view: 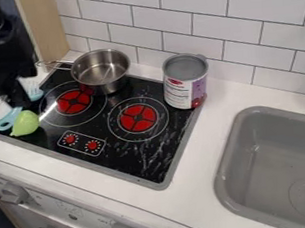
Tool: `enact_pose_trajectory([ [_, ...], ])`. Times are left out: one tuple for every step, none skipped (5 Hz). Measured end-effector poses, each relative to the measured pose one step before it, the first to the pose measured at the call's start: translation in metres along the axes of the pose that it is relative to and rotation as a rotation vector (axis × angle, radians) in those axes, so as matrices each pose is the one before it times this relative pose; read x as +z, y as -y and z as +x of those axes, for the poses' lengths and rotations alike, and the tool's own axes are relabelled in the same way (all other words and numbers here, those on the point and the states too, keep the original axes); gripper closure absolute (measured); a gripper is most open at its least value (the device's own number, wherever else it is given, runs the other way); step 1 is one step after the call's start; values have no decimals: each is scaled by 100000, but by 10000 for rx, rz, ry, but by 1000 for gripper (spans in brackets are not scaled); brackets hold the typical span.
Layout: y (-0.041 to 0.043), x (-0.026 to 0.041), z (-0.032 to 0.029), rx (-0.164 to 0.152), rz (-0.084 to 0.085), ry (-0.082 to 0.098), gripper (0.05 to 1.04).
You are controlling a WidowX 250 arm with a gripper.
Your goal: Moved green fruit the right bottom of stove below the burner
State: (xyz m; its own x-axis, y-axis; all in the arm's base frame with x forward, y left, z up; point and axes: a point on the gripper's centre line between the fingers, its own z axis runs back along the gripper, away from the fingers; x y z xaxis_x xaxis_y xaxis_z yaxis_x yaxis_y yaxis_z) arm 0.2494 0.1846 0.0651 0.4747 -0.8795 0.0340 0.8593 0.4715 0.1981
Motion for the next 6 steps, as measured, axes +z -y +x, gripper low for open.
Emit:
enact_pose_trajectory([
  [188,-336,-738,-35,99,-487,84],
  [556,-1561,-251,65,-478,-144,84],
  [74,-1034,-253,-171,-136,-172,84],
  [416,-979,-397,-17,-192,-276,84],
  [591,-949,-19,-164,-450,-26,140],
  [-233,-473,352,-370,-175,270,385],
])
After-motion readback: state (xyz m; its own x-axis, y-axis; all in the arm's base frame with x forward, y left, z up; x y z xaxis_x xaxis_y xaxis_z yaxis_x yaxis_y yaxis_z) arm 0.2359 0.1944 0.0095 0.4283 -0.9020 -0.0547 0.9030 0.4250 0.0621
